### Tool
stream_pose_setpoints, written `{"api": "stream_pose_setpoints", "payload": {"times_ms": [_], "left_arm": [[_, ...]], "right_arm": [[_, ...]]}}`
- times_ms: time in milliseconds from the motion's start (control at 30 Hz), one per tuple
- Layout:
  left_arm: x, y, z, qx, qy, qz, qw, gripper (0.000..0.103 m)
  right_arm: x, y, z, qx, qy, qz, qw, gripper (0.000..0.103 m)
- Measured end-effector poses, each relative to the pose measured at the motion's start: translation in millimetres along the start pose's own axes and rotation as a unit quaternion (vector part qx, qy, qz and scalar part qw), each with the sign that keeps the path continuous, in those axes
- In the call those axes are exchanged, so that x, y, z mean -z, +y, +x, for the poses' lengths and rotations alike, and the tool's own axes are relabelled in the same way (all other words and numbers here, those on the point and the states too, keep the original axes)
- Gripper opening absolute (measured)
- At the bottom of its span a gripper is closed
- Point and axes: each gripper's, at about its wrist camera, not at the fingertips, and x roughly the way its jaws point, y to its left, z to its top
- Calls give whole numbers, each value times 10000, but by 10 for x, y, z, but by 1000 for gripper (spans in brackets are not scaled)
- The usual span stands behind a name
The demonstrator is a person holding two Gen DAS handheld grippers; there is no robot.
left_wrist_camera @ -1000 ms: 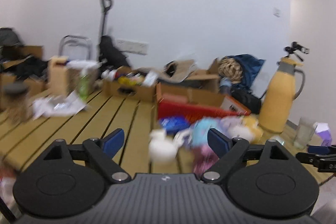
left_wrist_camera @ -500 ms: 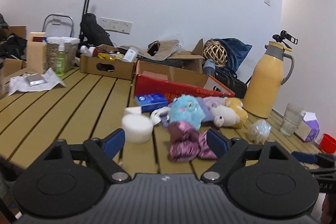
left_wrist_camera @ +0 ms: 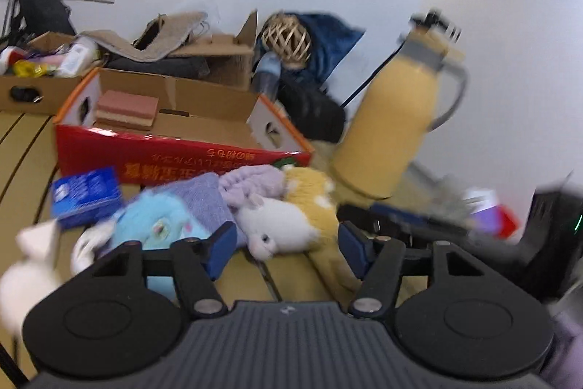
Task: Organize soft objects
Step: 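Grasp the white plush sheep with the left gripper while the right grasps the yellow plush, then carry both plush toys into the cardboard box and open both grippers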
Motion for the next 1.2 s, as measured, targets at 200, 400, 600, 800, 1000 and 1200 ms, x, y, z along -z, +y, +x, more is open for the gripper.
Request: {"api": "stream_pose_setpoints", "payload": {"times_ms": [200, 400, 600, 800, 1000, 1200], "left_arm": [[37, 123, 698, -338, 145, -24, 9993, 71], [-20, 113, 768, 215, 104, -167, 9996, 73], [-4, 9, 908, 231, 379, -112, 9990, 70], [-41, 22, 998, 471, 612, -482, 9958, 53], [-217, -118, 588, 570, 18, -415, 9975, 53], [-811, 75, 584, 381, -482, -829, 9947, 52]], "right_arm": [[60, -353, 592, 45, 512, 629, 9967, 54], [76, -538, 598, -214, 477, 1082, 9928, 42], [116, -795, 486, -210, 432, 1540, 9869, 42], [149, -845, 446, -279, 395, 1676, 9847, 42], [-90, -605, 92, -338, -158, 1355, 9901, 42], [-748, -467, 433, -610, -136, 1229, 9905, 42]]}}
